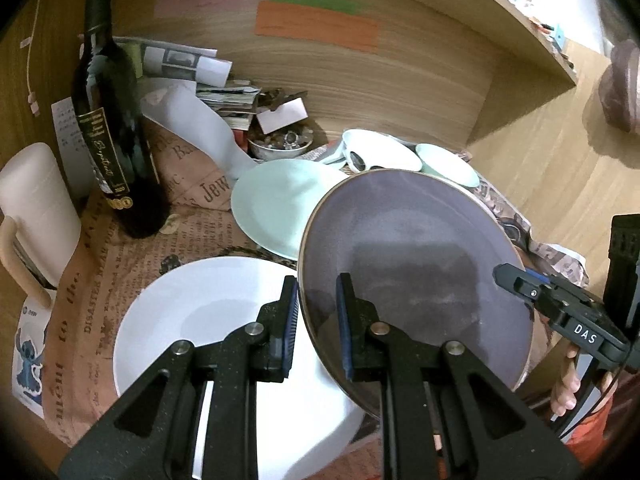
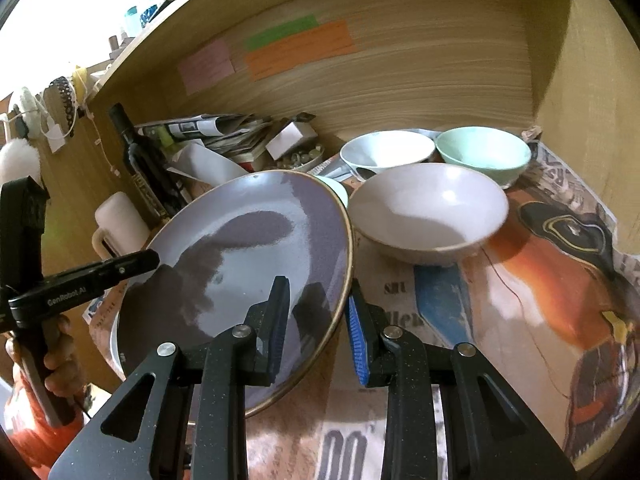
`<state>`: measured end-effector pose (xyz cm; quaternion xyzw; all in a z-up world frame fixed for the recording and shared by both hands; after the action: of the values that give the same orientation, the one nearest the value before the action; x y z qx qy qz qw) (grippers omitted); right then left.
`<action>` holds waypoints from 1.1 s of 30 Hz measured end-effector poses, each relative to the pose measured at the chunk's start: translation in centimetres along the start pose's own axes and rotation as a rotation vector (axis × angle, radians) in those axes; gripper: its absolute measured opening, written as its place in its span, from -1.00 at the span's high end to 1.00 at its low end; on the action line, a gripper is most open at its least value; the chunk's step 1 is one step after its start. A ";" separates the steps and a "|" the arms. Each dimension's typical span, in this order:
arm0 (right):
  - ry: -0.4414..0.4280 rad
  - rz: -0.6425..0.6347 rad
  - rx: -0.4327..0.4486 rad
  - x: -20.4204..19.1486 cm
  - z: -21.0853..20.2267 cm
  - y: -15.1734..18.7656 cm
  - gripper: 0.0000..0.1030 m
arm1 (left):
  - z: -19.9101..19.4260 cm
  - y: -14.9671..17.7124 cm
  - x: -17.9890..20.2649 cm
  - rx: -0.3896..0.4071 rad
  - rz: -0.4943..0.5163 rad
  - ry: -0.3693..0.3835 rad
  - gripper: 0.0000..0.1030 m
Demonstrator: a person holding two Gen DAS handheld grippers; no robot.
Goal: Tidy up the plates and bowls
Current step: 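Lift the dark brown plate with both grippers and carry it across the table, then lower the dark brown plate beside the bowls and open both grippers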
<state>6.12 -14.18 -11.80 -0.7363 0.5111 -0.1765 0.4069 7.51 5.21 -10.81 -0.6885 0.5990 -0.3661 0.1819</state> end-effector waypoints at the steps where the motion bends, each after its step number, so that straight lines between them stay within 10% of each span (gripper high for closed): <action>1: 0.002 0.001 0.001 0.1 -0.2 0.2 0.51 | -0.1 0.2 0.2 0.001 0.003 0.001 0.67; 33: 0.072 0.070 -0.065 3.9 -2.1 4.4 0.49 | 2.8 4.0 4.4 -0.121 0.044 0.055 0.67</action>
<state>3.63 -19.21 -14.58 -0.7240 0.5563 -0.1720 0.3699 6.82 -0.43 -14.16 -0.6747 0.6398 -0.3438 0.1314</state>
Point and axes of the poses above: each gripper's, at about its wrist camera, not at the fingertips, and z roughly the way its jaws point, x to its right, y to its underside, the point moved 1 cm from there along z, roughly the way its jaws point, and after that the axes turned 8 degrees about -z, right-handed, at the moved point
